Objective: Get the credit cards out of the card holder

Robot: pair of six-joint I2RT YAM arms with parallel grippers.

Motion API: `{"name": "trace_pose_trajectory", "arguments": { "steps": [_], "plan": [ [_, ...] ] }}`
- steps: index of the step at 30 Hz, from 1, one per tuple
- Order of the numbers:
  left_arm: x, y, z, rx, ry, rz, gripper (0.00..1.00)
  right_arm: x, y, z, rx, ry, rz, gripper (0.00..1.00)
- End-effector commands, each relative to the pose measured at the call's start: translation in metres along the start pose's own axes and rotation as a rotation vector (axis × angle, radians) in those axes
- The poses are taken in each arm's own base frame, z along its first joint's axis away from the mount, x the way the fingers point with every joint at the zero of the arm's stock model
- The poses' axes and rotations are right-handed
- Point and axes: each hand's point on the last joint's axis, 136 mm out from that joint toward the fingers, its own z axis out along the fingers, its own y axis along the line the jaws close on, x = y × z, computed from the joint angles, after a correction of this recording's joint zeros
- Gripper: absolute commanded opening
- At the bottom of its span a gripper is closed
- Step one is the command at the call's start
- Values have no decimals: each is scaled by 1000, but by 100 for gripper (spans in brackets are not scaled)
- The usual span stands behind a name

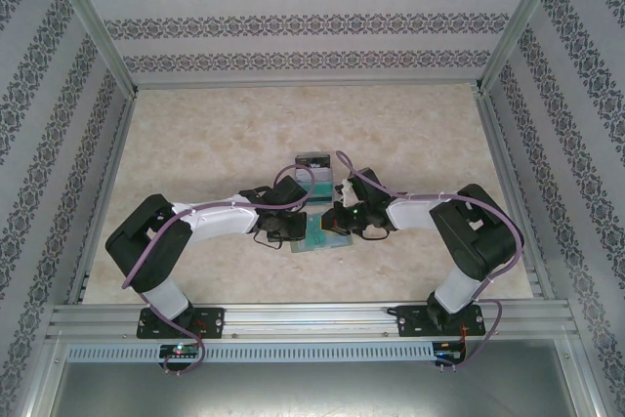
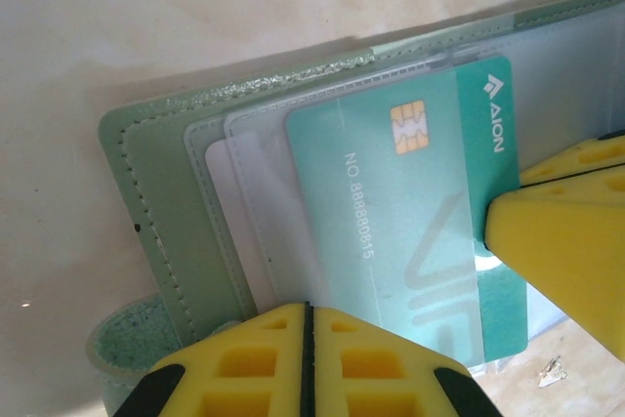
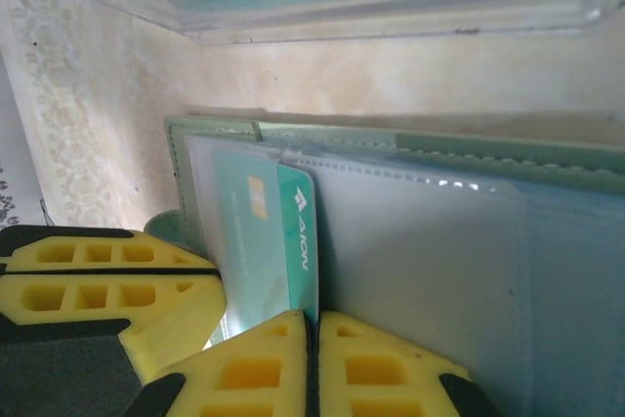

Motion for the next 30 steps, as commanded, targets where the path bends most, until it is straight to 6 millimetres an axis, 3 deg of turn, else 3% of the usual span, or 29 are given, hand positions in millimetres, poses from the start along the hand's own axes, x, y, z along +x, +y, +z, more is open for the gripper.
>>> {"name": "trace_pose_trajectory", "arguments": {
  "steps": [1,15,18,24,27,30],
  "plan": [
    [16,14,3,-60,41,10,2,2,-17,-7,50,-17,22,0],
    [15,14,-1,-65,37,22,2,-1,-41,-53,92,-78,35,0],
    [12,11,-4,-62,27,29,2,-6,-34,-66,83,-109,19,0],
    [-6,0,-29,-60,-40,55,5,-20,0,-91,63,-159,-72,0],
    [-17,-5,-45,-50,-89,64,20,-27,14,-101,98,-171,-143,0],
    [-30,-9,-65,-41,-147,69,52,-38,31,-110,148,-189,-241,0]
  ]
}}
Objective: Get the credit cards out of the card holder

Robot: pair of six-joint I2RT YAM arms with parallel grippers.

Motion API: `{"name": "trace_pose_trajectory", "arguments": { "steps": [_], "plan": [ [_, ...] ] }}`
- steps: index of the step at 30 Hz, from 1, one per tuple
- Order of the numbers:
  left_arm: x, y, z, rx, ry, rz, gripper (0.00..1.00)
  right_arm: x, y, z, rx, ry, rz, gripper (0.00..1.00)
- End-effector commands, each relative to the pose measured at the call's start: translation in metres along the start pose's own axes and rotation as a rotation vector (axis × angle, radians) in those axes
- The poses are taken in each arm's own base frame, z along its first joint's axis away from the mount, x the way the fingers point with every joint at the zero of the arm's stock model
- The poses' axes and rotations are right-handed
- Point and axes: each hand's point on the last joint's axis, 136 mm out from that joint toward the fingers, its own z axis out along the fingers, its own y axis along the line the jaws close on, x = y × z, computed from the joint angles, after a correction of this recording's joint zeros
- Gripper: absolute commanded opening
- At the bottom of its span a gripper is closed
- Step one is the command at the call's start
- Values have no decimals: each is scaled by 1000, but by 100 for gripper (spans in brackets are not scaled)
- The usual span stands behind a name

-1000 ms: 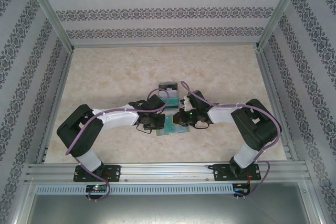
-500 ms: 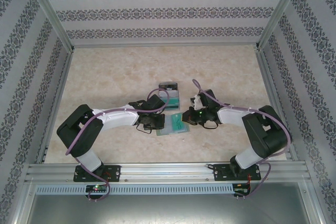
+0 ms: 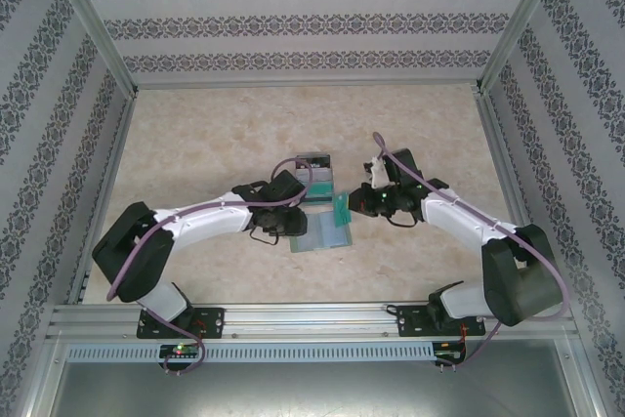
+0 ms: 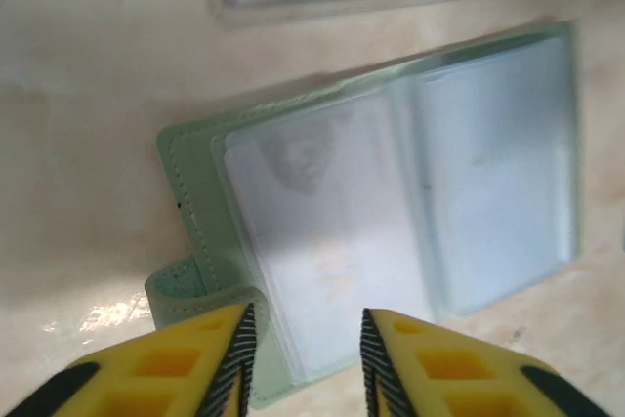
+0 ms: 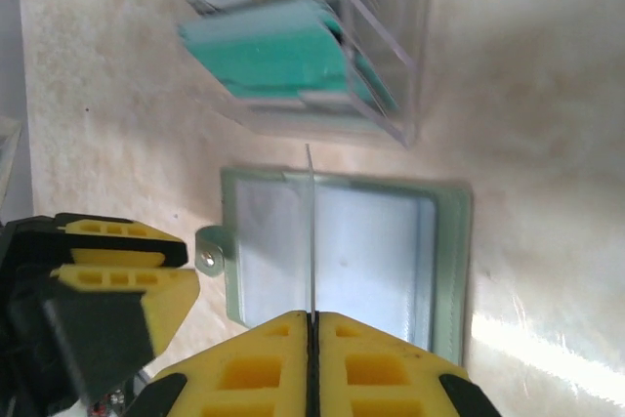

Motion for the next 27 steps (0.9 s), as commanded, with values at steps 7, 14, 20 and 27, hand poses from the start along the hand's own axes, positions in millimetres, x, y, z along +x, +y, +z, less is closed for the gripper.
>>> {"name": "trace_pose_trajectory", "arguments": {
  "steps": [7,14,20,27],
  "plan": [
    [-48,21,-79,-71,-268,16,100,-38,39,-16,189,-34,-422,0],
    [-58,42,-121,-114,-408,45,100,-72,67,-5,226,-2,-713,0],
    [-55,48,-136,-104,-464,68,100,-79,82,11,269,104,-949,0],
    [-56,58,-147,-160,-496,81,100,-67,84,32,300,201,-1204,0]
  ]
}}
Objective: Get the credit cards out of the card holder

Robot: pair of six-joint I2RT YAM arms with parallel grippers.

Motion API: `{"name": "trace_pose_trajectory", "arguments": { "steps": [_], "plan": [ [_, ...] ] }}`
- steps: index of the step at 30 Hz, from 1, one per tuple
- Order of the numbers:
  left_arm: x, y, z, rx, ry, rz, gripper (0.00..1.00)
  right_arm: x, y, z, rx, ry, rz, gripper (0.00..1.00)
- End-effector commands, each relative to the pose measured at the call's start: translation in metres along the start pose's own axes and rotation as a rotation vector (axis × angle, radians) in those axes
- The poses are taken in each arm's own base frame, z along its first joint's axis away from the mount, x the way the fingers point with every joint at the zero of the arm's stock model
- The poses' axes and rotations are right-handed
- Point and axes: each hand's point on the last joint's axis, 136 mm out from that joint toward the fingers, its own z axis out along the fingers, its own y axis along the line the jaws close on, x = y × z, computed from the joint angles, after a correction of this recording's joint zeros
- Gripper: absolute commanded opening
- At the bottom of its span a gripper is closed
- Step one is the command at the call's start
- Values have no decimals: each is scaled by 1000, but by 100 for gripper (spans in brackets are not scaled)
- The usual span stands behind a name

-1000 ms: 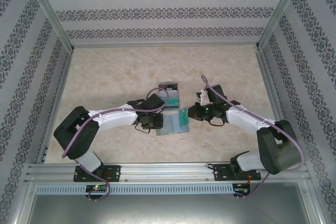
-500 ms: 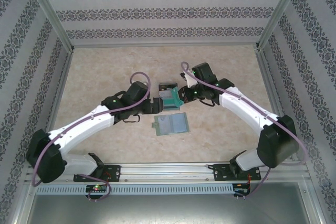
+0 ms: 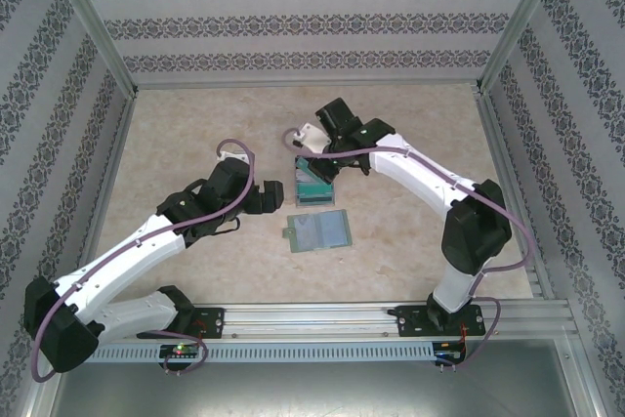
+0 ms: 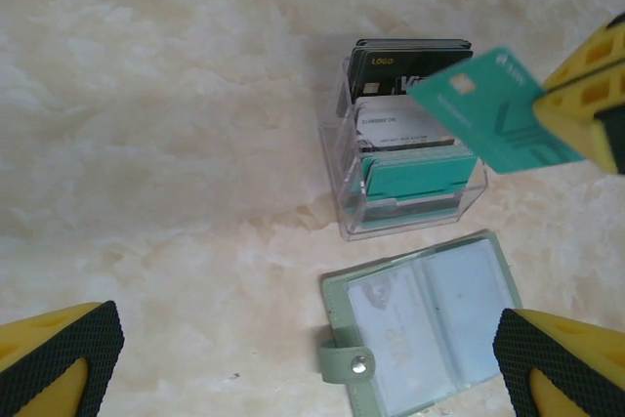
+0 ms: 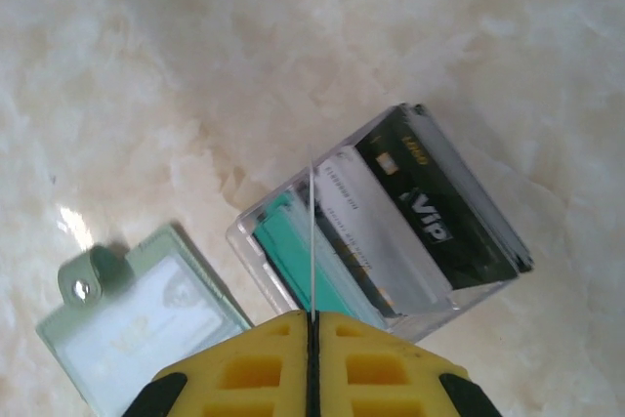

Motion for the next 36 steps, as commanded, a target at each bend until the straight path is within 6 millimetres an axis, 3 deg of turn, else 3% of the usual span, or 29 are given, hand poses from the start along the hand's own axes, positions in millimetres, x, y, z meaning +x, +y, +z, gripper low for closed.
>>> {"name": "trace_pose_trajectory", "arguments": {
  "steps": [1,14,21,36],
  "plan": [
    [0,19,-4,-87,-4,40,100,9,1,5,10,71,-169,0],
    [-5,24,-4,-88,-80,40,100,41,6,36,46,190,-353,0],
    [-8,32,-12,-91,-155,8,100,41,2,45,79,197,-392,0],
    [-5,37,-14,-112,-149,2,100,46,10,67,42,225,-403,2]
  ]
}}
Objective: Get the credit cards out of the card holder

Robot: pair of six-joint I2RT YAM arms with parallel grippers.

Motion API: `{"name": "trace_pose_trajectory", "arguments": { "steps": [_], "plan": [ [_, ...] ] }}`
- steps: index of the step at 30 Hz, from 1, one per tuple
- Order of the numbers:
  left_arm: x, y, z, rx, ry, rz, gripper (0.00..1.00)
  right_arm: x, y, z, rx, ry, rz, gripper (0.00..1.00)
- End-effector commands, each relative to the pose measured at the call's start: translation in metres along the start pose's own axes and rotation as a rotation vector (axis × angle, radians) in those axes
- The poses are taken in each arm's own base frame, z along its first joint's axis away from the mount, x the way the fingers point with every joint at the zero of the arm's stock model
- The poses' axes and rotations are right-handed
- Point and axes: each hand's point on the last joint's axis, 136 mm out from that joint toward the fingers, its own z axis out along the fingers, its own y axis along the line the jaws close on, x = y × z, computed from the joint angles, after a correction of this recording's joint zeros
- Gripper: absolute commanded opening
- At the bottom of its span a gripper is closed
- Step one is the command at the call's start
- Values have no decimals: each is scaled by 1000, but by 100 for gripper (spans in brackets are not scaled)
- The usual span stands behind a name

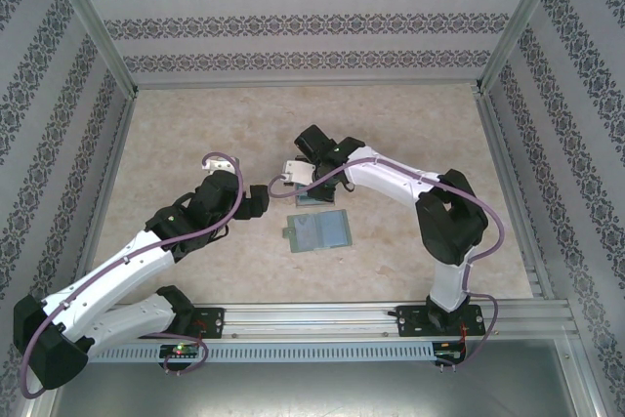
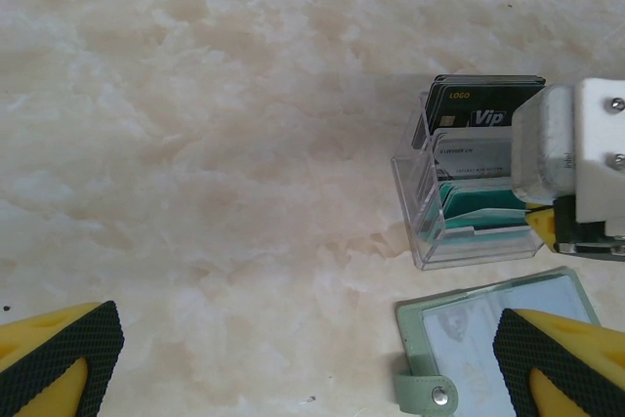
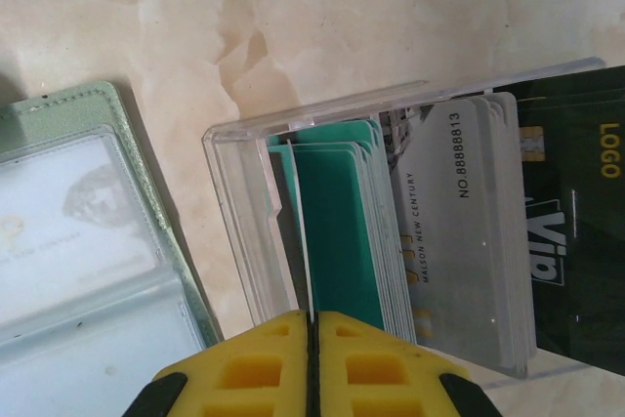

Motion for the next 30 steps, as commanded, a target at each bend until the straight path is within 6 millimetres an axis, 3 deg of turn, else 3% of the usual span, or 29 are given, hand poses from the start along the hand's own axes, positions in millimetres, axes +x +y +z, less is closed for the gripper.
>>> {"name": "trace_pose_trajectory", "arguments": {
  "steps": [1,4,10,18,25,30],
  "plan": [
    [-7,5,-2,-13,-32,-16,100,-1,-3,5,17,6,0,8],
    [-6,4,-2,-10,-27,-17,100,-2,-13,3,30,-10,62,21],
    [-3,3,-1,-2,-12,-27,100,2,-35,-2,113,-4,131,25],
    [3,-5,6,19,30,-52,100,0,-48,-31,137,-113,349,25],
    [20,-18,21,43,139,-101,100,13,-38,-55,62,-234,715,28],
    [37,-36,35,101,228,-182,93,41,-16,-57,-9,-219,1022,27]
  ]
}}
